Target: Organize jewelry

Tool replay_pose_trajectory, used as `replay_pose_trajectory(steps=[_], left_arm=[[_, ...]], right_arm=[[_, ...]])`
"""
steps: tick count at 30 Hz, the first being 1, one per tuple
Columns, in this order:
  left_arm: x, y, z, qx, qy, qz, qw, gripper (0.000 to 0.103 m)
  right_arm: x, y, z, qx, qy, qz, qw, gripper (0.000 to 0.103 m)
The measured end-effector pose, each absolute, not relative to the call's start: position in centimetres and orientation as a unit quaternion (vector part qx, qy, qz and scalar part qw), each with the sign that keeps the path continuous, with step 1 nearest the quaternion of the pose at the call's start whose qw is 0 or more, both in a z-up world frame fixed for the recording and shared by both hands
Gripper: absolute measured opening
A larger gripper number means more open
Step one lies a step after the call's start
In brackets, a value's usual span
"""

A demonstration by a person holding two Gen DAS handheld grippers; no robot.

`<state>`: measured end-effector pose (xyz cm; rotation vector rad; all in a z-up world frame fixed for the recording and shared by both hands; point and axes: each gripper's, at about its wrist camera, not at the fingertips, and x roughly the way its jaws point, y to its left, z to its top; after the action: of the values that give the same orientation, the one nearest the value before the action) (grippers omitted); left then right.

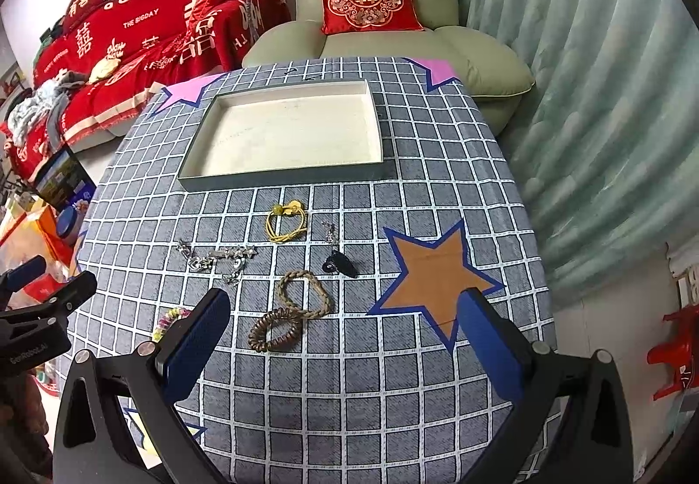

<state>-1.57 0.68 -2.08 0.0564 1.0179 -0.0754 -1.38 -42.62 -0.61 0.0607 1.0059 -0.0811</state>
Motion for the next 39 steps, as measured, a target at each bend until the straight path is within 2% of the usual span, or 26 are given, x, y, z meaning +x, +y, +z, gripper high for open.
replay_pose_trajectory(steps=[39], left_arm=[[-1.81, 0.79, -2.46, 0.028, 0.489, -0.033, 0.871, 0.103]], right_arm=[[-1.56, -42.60, -0.90, 0.029, 0.486, -0.040, 0.873, 0.103]])
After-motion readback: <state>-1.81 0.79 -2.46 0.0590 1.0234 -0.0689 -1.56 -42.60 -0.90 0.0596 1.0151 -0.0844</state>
